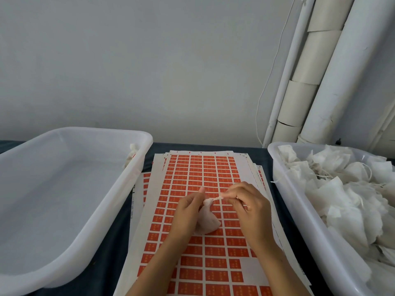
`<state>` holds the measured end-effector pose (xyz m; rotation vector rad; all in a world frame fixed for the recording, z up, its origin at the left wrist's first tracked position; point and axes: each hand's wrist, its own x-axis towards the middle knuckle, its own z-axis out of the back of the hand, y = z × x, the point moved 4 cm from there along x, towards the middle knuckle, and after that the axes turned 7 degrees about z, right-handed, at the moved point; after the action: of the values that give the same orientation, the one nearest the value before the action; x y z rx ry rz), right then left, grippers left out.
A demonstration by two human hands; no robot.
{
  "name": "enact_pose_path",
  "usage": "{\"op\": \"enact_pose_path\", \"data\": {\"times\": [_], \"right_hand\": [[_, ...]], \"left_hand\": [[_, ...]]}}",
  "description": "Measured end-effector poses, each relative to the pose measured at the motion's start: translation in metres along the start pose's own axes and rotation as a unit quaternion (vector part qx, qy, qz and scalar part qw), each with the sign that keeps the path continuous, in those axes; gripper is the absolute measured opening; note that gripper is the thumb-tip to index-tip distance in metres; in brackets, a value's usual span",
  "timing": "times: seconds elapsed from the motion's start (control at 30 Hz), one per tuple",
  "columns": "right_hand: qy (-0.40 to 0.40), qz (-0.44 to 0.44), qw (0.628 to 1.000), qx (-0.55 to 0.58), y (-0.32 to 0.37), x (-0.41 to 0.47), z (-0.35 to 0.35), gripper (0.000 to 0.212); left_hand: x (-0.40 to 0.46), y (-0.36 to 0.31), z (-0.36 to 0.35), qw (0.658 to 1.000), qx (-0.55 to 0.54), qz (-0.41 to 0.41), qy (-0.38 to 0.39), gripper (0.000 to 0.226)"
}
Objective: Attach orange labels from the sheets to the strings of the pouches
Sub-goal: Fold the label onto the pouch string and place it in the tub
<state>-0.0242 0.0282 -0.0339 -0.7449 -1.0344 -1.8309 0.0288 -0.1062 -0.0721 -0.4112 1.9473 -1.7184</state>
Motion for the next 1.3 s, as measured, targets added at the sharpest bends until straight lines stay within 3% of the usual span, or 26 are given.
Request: {"op": "enact_pose_path", "data": {"times": [0.1,0.23,0.5,0.63,0.8,1.17,1.3], "right_hand": [[0.008,0.023,1.000,-0.008,0.001,0.001,0.002,0.011],[0.018,0.039,0.999,0.003,0.003,0.000,0.002,0.009],[0.020,-0.023,0.999,0.019,-0.004,-0.001,0.000,0.021],[0.041,-0.004,0.999,0.014,-0.003,-0.002,-0.003,0.011],[0.051,-0.006,0.998,0.026,-0.003,-0.001,-0.005,0.011],[0.080,-0.156,0.971,0.160,-0.010,-0.008,-0.019,0.010],[0.083,-0.158,0.969,0.173,-0.011,-0.008,-0.018,0.009]], "left_hand": [[-0.004,0.000,-0.002,0.999,-0.011,0.048,0.019,0.028],[-0.005,-0.003,-0.006,0.997,-0.006,0.016,0.077,0.024],[-0.002,-0.002,0.001,0.997,-0.059,0.017,0.042,0.016],[-0.003,-0.002,0.000,0.998,-0.038,0.010,0.050,0.020],[-0.001,0.000,0.001,0.999,-0.026,0.010,0.041,0.009],[0.001,0.000,0.002,0.999,-0.017,-0.016,0.048,0.003],[0.001,0.002,0.000,0.997,-0.044,0.020,0.055,0.017]]}}
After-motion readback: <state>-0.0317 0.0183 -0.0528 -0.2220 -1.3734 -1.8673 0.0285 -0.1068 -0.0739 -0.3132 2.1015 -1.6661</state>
